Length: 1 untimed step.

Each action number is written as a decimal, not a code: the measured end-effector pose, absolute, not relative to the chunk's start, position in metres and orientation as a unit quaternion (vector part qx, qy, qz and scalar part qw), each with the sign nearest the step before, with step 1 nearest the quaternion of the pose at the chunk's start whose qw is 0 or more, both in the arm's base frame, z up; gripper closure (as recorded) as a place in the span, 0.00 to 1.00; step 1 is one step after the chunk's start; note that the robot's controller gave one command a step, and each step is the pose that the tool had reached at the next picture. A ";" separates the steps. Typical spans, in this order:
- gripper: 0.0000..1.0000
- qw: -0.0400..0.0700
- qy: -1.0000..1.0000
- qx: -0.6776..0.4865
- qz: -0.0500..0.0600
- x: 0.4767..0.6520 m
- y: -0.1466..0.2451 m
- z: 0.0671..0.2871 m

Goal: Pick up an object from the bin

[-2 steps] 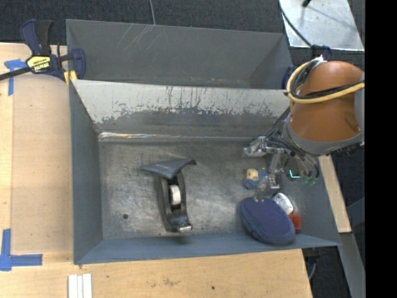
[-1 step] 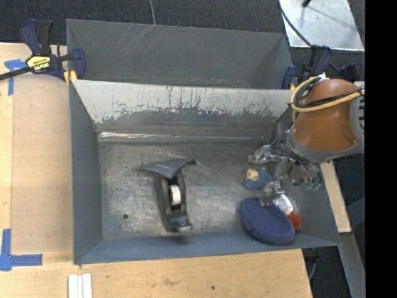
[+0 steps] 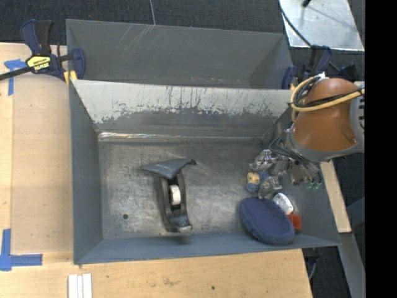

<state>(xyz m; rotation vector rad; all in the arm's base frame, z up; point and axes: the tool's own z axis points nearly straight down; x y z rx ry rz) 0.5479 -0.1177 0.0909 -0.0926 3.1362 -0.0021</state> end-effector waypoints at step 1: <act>1.00 0.005 0.983 -0.184 -0.002 0.547 -0.126 0.224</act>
Offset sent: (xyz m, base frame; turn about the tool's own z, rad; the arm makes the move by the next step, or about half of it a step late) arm -0.0026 -0.0070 0.1290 -0.3112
